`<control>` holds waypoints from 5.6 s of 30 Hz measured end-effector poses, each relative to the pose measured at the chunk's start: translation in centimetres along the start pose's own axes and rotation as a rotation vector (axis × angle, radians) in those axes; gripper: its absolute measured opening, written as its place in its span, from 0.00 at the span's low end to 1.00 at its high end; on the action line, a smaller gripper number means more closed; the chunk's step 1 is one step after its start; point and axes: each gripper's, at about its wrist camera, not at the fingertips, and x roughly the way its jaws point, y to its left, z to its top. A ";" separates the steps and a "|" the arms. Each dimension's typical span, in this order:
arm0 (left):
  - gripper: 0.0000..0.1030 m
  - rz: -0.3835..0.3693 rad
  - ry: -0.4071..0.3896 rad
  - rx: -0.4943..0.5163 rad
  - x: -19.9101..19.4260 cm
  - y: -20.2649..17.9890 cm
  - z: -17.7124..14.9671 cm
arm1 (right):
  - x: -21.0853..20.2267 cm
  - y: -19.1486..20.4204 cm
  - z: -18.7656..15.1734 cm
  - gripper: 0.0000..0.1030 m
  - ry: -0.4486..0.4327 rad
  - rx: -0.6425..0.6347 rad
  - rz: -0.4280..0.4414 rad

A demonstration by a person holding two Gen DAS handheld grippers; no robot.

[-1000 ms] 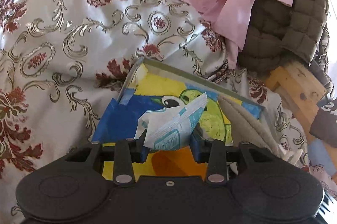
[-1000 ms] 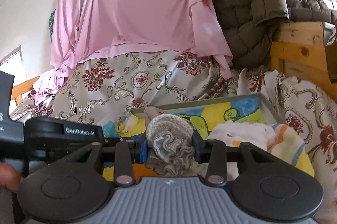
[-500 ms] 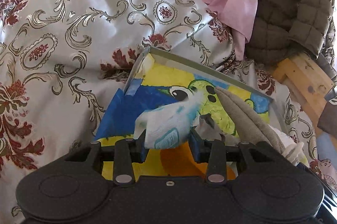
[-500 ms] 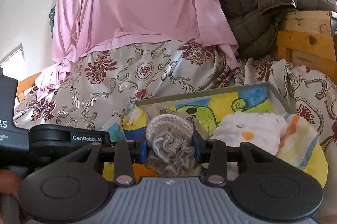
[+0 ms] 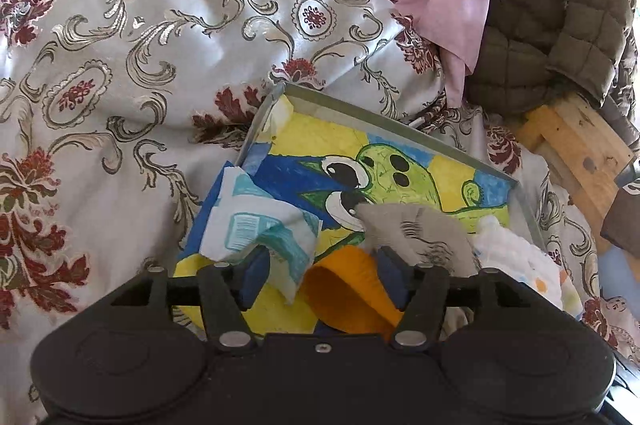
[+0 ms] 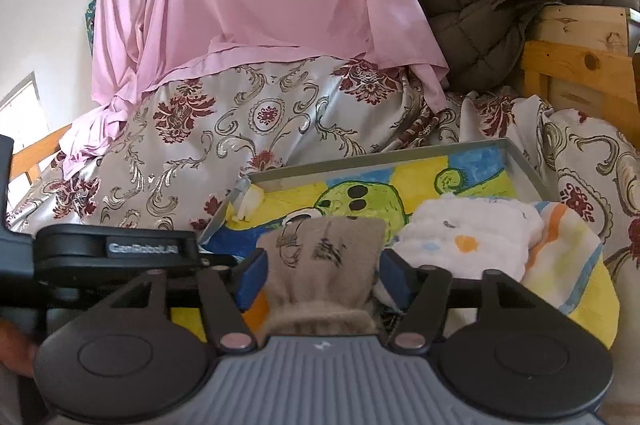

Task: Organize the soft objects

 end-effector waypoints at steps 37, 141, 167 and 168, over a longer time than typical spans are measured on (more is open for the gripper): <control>0.99 0.027 -0.232 0.144 -19.7 1.8 -9.5 | -17.9 2.9 -4.5 1.00 -0.201 -0.067 -0.077; 0.99 0.155 -0.204 0.296 -29.5 6.5 -22.7 | -28.5 9.2 -15.4 1.00 0.004 -0.054 -0.190; 0.99 0.193 -0.162 0.298 -29.2 6.2 -21.9 | -28.5 9.1 -15.5 1.00 0.007 -0.054 -0.191; 0.99 0.184 -0.159 0.294 -29.2 6.2 -21.9 | -28.5 9.2 -15.5 1.00 0.007 -0.053 -0.191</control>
